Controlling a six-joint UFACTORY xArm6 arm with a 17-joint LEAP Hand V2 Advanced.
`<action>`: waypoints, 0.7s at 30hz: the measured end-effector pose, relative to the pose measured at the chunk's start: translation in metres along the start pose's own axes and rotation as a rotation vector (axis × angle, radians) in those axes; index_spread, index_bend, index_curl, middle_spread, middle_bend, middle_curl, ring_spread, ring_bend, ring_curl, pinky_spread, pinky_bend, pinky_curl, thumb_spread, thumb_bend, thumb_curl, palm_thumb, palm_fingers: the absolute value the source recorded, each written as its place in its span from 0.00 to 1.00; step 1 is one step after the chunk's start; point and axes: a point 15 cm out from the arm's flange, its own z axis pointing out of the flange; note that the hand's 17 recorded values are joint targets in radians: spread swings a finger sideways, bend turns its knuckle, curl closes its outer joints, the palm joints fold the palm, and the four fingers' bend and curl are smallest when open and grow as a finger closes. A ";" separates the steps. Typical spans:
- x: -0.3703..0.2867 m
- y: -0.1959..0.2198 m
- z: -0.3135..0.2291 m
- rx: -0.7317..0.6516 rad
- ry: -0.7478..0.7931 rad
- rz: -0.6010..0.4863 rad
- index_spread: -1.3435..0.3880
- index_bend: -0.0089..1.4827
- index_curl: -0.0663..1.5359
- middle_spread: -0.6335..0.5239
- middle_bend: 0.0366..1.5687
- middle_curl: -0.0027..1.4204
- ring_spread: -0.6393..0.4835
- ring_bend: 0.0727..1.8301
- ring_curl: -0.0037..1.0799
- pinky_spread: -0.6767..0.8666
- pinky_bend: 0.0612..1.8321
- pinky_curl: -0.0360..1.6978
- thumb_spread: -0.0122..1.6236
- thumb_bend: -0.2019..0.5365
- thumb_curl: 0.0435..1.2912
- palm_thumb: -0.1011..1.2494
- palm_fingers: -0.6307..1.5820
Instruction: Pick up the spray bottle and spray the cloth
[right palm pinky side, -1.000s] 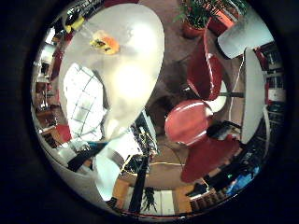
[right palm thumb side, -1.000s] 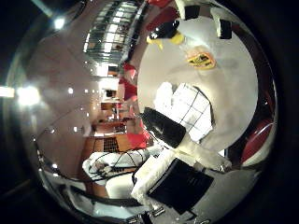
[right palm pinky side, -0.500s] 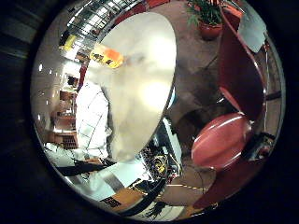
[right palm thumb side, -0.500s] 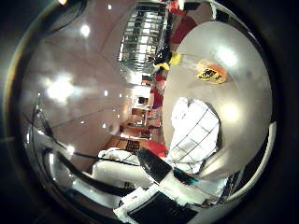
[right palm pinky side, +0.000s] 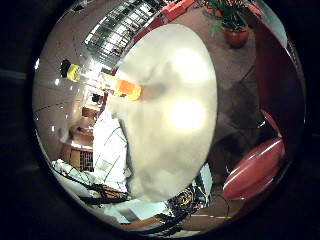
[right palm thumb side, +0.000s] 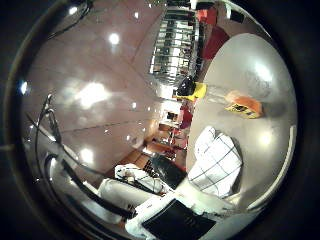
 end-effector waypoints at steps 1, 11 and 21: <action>-0.002 -0.004 0.006 -0.015 -0.006 -0.009 0.64 0.11 0.21 0.59 0.20 0.26 0.71 0.24 0.23 0.68 0.22 0.16 0.60 0.24 0.20 0.43 0.36; -0.016 -0.015 0.065 -0.157 -0.052 -0.054 0.64 0.12 0.21 0.51 0.24 0.27 0.60 0.31 0.26 0.65 0.23 0.17 0.60 0.24 0.20 0.44 0.44; -0.020 -0.028 0.077 -0.115 -0.077 -0.066 0.57 0.20 0.30 0.35 0.43 0.39 0.32 0.51 0.39 0.32 0.31 0.18 0.64 0.27 0.23 0.60 0.73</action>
